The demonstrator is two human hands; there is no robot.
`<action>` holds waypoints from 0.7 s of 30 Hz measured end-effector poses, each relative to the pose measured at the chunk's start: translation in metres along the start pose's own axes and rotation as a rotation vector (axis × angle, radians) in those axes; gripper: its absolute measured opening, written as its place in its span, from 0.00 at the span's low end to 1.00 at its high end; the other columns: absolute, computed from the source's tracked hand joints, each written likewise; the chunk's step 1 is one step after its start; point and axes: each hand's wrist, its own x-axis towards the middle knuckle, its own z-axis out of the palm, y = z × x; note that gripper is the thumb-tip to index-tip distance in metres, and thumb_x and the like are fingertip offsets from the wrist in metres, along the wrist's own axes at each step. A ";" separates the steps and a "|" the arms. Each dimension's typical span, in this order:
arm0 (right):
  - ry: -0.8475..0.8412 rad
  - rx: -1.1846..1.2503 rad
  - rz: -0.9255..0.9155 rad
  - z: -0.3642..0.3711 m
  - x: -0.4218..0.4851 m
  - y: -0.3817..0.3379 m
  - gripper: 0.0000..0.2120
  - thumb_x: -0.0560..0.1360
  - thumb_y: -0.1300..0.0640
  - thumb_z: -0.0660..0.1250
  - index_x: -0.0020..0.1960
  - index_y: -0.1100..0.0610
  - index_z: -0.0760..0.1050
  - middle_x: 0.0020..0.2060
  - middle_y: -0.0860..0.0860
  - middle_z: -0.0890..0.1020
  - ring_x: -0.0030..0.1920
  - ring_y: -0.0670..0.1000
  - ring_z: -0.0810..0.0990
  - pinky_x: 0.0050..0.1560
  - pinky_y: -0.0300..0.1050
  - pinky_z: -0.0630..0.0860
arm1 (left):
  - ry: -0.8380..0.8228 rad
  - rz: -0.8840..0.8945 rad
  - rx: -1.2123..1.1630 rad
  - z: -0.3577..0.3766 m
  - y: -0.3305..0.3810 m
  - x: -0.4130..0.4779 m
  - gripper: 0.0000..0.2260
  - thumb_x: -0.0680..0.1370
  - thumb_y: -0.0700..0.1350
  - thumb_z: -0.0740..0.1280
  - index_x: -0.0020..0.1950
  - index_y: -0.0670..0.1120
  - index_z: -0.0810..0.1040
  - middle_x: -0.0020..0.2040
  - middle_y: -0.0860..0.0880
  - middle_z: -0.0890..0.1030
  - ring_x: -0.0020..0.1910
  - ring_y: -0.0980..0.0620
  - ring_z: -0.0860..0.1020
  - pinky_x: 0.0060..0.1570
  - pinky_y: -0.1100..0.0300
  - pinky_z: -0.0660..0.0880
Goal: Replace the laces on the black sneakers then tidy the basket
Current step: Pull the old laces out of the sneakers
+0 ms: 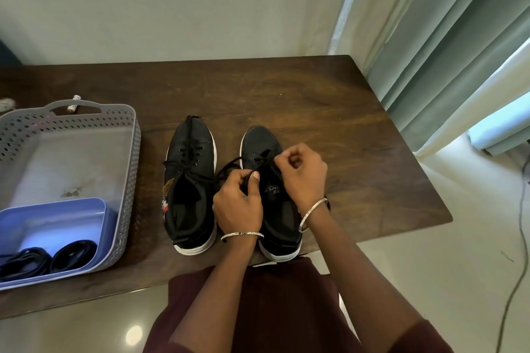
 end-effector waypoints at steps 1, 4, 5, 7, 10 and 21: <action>0.006 0.239 0.242 -0.001 0.001 0.000 0.04 0.72 0.60 0.72 0.38 0.56 0.79 0.32 0.49 0.83 0.32 0.45 0.79 0.36 0.38 0.74 | 0.005 0.005 -0.002 0.000 0.000 0.000 0.04 0.76 0.48 0.72 0.47 0.49 0.83 0.37 0.51 0.83 0.39 0.46 0.82 0.39 0.57 0.73; -0.106 0.432 0.527 -0.011 0.003 0.005 0.04 0.72 0.62 0.73 0.40 0.58 0.79 0.34 0.53 0.82 0.30 0.45 0.76 0.31 0.40 0.71 | 0.012 0.021 -0.004 0.000 0.000 -0.001 0.04 0.76 0.48 0.72 0.46 0.49 0.83 0.36 0.52 0.83 0.37 0.49 0.81 0.38 0.60 0.70; -0.106 0.399 0.473 -0.013 0.003 0.006 0.04 0.71 0.62 0.73 0.42 0.56 0.79 0.37 0.53 0.83 0.31 0.46 0.77 0.32 0.40 0.72 | 0.013 0.025 -0.004 0.001 0.000 -0.001 0.03 0.76 0.48 0.72 0.46 0.49 0.83 0.36 0.52 0.83 0.37 0.49 0.81 0.38 0.60 0.70; -0.059 0.224 0.261 -0.018 0.001 0.002 0.10 0.69 0.60 0.74 0.48 0.51 0.79 0.43 0.49 0.83 0.36 0.47 0.79 0.37 0.41 0.77 | 0.011 0.025 -0.005 0.001 -0.001 -0.001 0.04 0.76 0.48 0.72 0.47 0.49 0.83 0.36 0.52 0.83 0.37 0.49 0.81 0.38 0.60 0.70; -0.109 -0.146 -0.243 -0.026 -0.003 -0.012 0.18 0.69 0.56 0.72 0.58 0.47 0.76 0.53 0.44 0.75 0.44 0.43 0.77 0.42 0.34 0.75 | 0.008 0.026 -0.017 0.001 -0.002 -0.001 0.04 0.76 0.48 0.72 0.47 0.49 0.83 0.37 0.51 0.84 0.38 0.49 0.81 0.38 0.59 0.72; -0.058 -0.042 -0.064 -0.002 -0.001 -0.005 0.05 0.76 0.56 0.70 0.41 0.54 0.79 0.36 0.45 0.80 0.33 0.40 0.75 0.34 0.32 0.69 | 0.008 0.035 -0.027 0.001 -0.004 -0.001 0.04 0.77 0.48 0.71 0.47 0.49 0.83 0.37 0.51 0.84 0.38 0.49 0.81 0.39 0.56 0.74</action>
